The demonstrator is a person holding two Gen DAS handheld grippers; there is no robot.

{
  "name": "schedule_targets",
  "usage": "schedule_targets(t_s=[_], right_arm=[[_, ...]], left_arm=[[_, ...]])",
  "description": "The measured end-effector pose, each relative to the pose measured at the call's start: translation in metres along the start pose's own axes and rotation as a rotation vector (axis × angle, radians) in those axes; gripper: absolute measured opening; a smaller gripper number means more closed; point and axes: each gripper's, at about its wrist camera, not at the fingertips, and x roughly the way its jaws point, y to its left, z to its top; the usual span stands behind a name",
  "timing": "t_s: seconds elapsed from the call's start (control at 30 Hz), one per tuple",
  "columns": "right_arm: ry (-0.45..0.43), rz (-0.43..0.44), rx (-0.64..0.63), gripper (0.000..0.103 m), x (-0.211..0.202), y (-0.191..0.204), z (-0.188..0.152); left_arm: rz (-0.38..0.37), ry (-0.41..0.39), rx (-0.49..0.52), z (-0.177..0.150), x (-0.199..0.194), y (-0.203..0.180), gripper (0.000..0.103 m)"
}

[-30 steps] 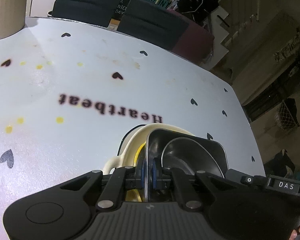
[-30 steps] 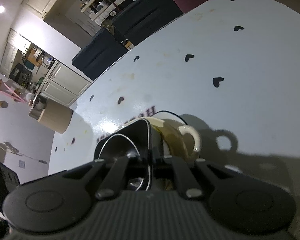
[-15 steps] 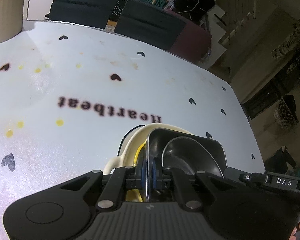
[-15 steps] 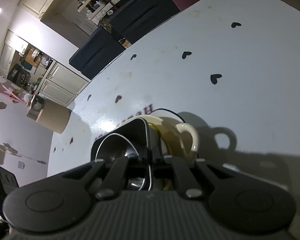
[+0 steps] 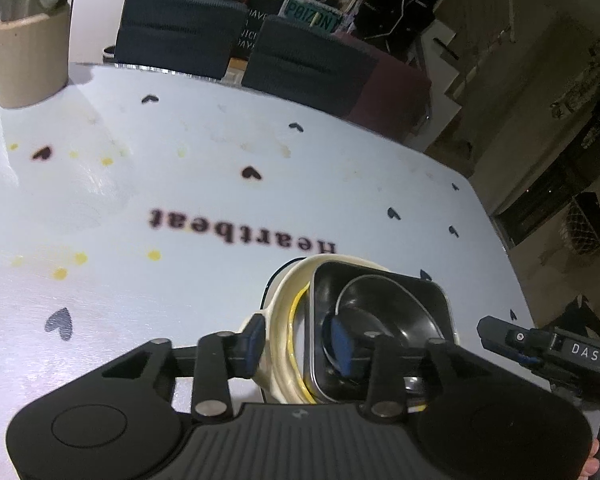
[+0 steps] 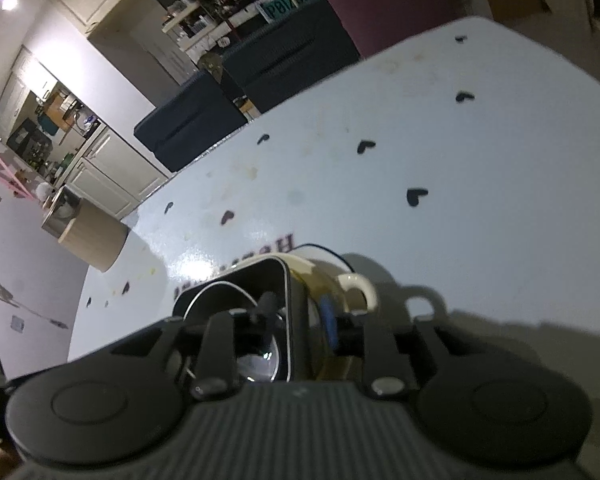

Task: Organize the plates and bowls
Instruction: 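Open both grippers and pull them back from the stack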

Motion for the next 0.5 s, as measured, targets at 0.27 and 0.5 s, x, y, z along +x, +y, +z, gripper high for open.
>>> schedule_targets(t_s=[0.27,0.5], right_arm=[[-0.076,-0.006,-0.110,0.049,-0.030,0.017,-0.009],[-0.171,-0.023,-0.162,0.065,-0.062,0.025,-0.015]], left_arm=[[-0.041,-0.036,0.073,-0.008,-0.035,-0.018,0.076],[-0.050,-0.123,0.132,-0.016,-0.070,-0.034,0.096]])
